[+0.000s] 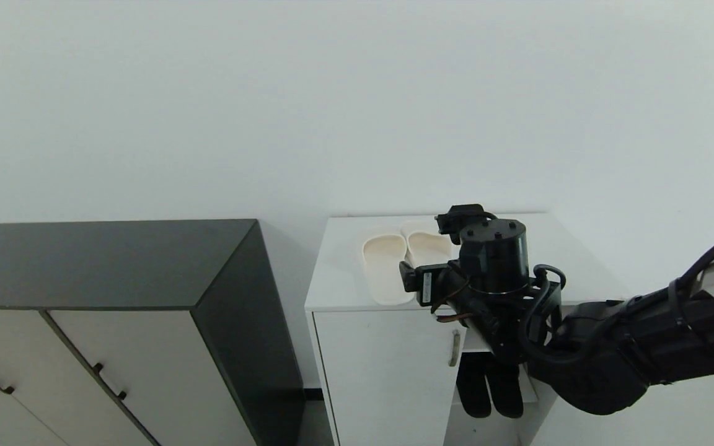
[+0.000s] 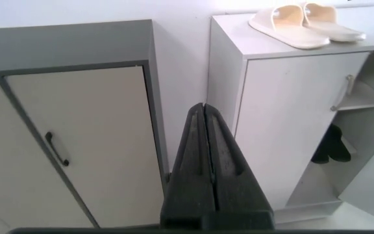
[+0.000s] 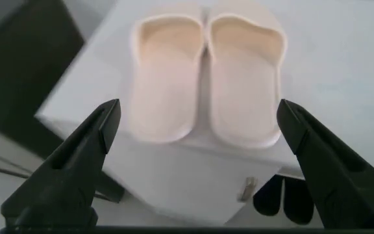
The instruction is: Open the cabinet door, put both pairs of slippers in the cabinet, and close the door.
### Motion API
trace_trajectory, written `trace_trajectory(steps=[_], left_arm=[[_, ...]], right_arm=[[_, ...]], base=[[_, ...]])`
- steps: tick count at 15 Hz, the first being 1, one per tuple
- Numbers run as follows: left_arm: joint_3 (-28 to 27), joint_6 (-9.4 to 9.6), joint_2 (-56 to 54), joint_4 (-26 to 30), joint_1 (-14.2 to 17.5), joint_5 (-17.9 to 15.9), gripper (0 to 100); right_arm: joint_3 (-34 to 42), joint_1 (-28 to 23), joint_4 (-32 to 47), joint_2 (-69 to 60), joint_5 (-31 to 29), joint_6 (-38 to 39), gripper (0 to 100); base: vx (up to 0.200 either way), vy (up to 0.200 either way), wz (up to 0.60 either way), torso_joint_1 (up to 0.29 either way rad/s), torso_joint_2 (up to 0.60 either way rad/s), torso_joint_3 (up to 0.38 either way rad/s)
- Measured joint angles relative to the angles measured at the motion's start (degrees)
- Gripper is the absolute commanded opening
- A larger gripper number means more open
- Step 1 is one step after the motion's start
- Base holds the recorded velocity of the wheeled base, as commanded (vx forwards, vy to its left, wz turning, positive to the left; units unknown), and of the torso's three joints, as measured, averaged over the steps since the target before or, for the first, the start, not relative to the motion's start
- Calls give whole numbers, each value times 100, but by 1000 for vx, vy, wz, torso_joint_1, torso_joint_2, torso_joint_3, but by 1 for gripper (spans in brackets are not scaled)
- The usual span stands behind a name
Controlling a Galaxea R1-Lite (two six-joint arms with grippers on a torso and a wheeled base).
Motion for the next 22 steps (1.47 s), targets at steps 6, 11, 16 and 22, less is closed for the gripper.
trace_trajectory(steps=[6, 11, 16, 22], left_arm=[[0, -6, 0, -2, 5, 0, 0], [0, -24, 0, -2, 5, 0, 0], [0, -35, 0, -5, 0, 0, 0], [0, -44, 0, -2, 0, 10, 0]], right_arm=[[202, 52, -219, 194, 13, -1, 100], [428, 149, -1006, 542, 328, -318, 100], [-187, -105, -844, 1031, 457, -362, 100], [-986, -299, -564, 1585, 607, -375, 100]], base=[[133, 0, 0, 5, 1, 1], [0, 0, 0, 0, 0, 0], [0, 0, 0, 0, 0, 0], [0, 0, 0, 0, 0, 0]])
